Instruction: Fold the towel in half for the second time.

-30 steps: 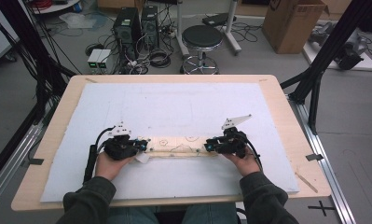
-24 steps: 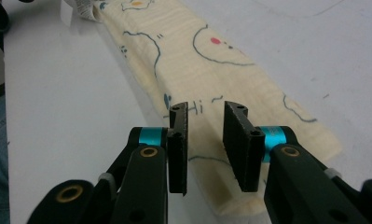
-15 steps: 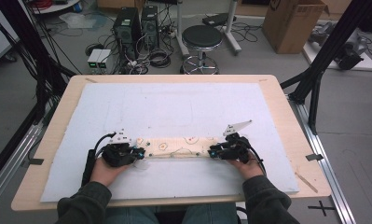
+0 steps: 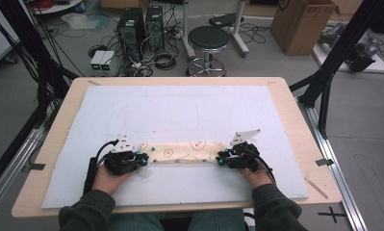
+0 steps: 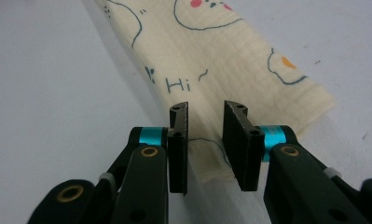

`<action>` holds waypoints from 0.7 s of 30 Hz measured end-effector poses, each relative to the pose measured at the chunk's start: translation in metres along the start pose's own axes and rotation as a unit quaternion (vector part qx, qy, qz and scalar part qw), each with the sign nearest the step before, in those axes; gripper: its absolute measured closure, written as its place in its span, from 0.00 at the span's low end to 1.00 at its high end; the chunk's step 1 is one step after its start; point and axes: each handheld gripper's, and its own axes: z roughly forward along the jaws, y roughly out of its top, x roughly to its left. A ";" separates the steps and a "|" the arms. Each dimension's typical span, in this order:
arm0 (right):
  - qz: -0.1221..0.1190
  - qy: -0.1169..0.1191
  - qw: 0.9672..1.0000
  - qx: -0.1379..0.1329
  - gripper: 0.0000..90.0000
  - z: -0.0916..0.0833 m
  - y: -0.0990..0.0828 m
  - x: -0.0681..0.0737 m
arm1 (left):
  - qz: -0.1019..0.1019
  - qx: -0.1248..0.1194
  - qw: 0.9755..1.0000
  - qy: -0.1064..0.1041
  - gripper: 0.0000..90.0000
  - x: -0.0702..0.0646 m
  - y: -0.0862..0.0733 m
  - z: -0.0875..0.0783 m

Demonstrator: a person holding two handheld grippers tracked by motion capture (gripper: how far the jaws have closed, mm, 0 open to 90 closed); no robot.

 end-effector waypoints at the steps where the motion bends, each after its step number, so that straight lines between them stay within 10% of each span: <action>1: -0.003 -0.001 1.000 0.000 0.78 0.000 0.000 0.000 | 0.000 -0.001 1.000 0.001 0.89 0.000 0.000 0.000; 14: -0.010 -0.011 0.999 -0.040 0.62 -0.010 0.032 -0.006 | -0.013 -0.062 0.998 -0.003 0.63 0.008 0.025 -0.004; 21: -0.004 -0.018 1.000 -0.012 0.53 0.006 0.033 -0.014 | -0.014 -0.023 1.000 -0.001 0.55 0.015 0.020 0.006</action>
